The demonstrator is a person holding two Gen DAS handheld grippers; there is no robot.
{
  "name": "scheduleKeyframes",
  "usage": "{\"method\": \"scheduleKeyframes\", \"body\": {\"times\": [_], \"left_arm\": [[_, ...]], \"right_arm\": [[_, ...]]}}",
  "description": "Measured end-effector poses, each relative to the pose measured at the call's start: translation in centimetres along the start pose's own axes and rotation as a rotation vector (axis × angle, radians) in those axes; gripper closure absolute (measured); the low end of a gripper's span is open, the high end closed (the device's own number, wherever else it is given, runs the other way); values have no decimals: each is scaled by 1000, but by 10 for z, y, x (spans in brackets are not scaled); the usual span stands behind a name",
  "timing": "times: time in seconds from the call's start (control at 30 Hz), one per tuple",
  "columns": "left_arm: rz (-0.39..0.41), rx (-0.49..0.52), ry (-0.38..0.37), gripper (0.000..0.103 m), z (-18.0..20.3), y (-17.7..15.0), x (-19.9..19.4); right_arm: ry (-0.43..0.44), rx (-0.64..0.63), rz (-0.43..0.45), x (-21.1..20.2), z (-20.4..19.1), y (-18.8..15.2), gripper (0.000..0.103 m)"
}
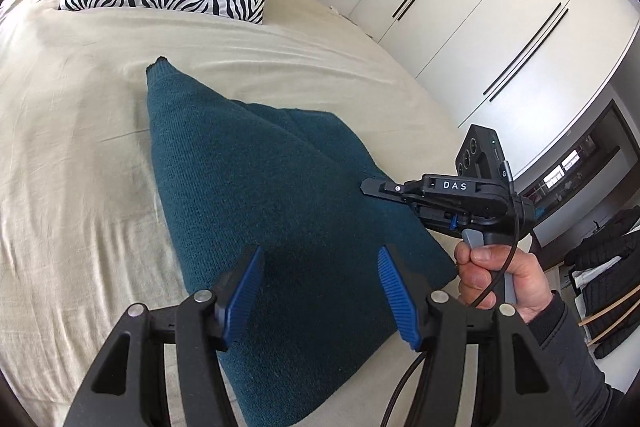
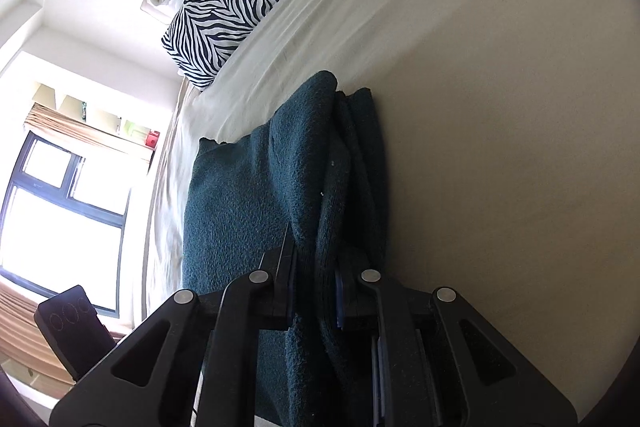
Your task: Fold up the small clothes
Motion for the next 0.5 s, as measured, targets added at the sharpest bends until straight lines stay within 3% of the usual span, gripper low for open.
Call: {"method": "scheduleKeyframes", "body": {"times": [0.07, 0.17, 0.27, 0.4, 0.5], "left_arm": [[-50, -9, 12, 39, -6, -7, 19], [-60, -7, 7, 39, -6, -14, 26], [-50, -1, 9, 39, -5, -14, 19], [4, 9, 25, 39, -6, -6, 4], [-17, 35, 46, 39, -6, -9, 11]], "right_arm": [[46, 34, -15, 6, 13, -4, 91], [101, 79, -13, 4, 17, -4, 88], [79, 90, -9, -6, 18, -7, 86], [4, 51, 76, -38, 8, -1, 84], [22, 6, 56, -50, -7, -15, 82]]}}
Point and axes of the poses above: each gripper's, at about its wrist camera, not at the fingertips, and x roughly the way its jaws point, z to its right, y to its top, the point moved 10 cm from there along x, roughly the way its jaws point, and after that the axes turned 2 degrees about -z, right-handed, at the moved point
